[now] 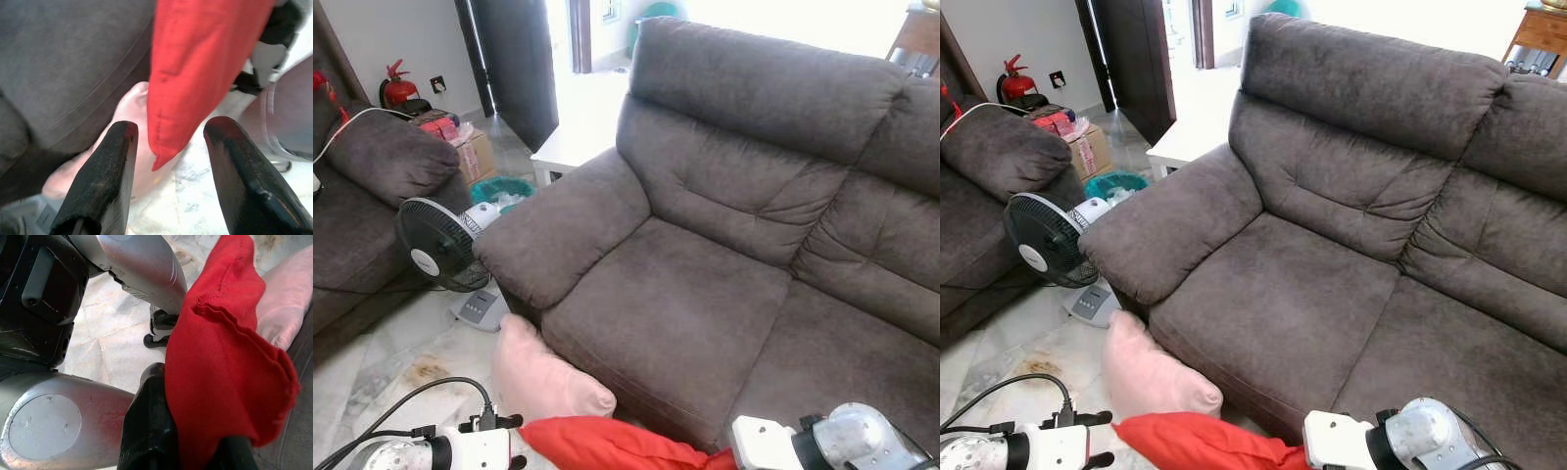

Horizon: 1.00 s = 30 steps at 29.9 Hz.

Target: Move the pillow to the sofa from floor

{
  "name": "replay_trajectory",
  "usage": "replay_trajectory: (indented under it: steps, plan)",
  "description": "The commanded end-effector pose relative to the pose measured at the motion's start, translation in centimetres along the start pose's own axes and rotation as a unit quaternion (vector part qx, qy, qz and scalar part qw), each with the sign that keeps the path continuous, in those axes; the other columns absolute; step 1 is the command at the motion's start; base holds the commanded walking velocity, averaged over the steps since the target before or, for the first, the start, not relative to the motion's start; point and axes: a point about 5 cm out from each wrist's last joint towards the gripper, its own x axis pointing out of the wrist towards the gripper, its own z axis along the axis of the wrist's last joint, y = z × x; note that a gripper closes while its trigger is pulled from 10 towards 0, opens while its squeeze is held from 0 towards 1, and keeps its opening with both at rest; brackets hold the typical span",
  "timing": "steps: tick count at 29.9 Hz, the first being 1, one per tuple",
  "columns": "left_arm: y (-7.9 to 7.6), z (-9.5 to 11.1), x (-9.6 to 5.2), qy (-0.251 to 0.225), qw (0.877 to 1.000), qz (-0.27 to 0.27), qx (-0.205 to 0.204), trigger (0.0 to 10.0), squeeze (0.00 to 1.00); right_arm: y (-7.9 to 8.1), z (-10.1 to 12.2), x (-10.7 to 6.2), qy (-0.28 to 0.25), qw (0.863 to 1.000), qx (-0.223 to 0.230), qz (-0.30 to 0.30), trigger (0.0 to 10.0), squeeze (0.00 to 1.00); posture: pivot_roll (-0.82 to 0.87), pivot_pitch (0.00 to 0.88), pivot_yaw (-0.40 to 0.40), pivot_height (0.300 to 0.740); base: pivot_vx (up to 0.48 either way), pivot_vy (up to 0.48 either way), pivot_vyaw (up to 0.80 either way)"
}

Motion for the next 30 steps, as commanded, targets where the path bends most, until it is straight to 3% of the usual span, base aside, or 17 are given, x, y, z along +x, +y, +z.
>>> replay_trajectory:
  steps: [1,6,13,17,19,20,23,25,30]
  plan:
    - [-0.6,-0.3,-0.3,0.006,0.999,-0.033,0.014,10.0,0.0,0.0,1.5,-0.7,-0.023,0.999,-0.034,0.008,10.0,0.0,0.12,0.0,-0.069,0.74,0.0,0.0,0.0]
    - [-1.0,-1.0,-0.4,0.019,0.998,-0.063,0.026,10.0,0.0,-0.1,1.9,-1.2,-0.026,0.999,-0.041,0.005,10.0,0.0,0.11,0.002,-0.072,0.74,0.0,0.0,0.0]
    - [0.2,-1.4,0.7,0.04,0.998,-0.037,0.023,10.0,0.0,0.0,2.5,-1.6,-0.031,0.998,-0.047,0.007,10.0,0.0,0.1,0.009,-0.078,0.74,0.0,0.0,0.0]
    - [1.1,-1.6,1.3,0.046,0.999,0.023,-0.004,10.0,0.0,-0.2,2.7,-2.1,-0.03,0.998,-0.053,-0.001,10.0,0.0,0.1,0.014,-0.081,0.74,0.0,0.0,0.0]
    - [1.9,-1.6,1.6,0.042,0.996,0.072,-0.045,10.0,0.0,-0.5,2.7,-2.4,-0.037,0.998,-0.048,-0.021,10.0,0.0,0.09,0.015,-0.083,0.74,0.0,0.0,0.0]
    - [2.5,-1.4,1.9,0.028,0.989,0.118,-0.084,10.0,0.0,-1.0,2.9,-2.5,-0.053,0.996,-0.045,-0.048,10.0,0.0,0.09,0.016,-0.086,0.74,0.0,0.0,0.0]
    - [2.8,-1.1,2.1,0.011,0.982,0.151,-0.116,10.0,0.0,-1.9,3.2,-2.5,-0.075,0.992,-0.045,-0.096,10.0,0.0,0.09,0.017,-0.087,0.74,0.0,0.0,0.0]
    - [2.8,-0.9,2.4,-0.003,0.976,0.173,-0.133,10.0,0.0,-3.0,3.6,-2.4,-0.114,0.981,-0.032,-0.155,10.0,0.0,0.09,0.016,-0.088,0.74,0.0,0.0,0.0]
    - [2.8,0.1,3.1,-0.041,0.96,0.22,-0.169,10.0,0.0,-5.1,3.2,-1.9,-0.187,0.938,0.016,-0.292,10.0,0.0,0.1,0.02,-0.087,0.74,0.0,0.0,0.0]
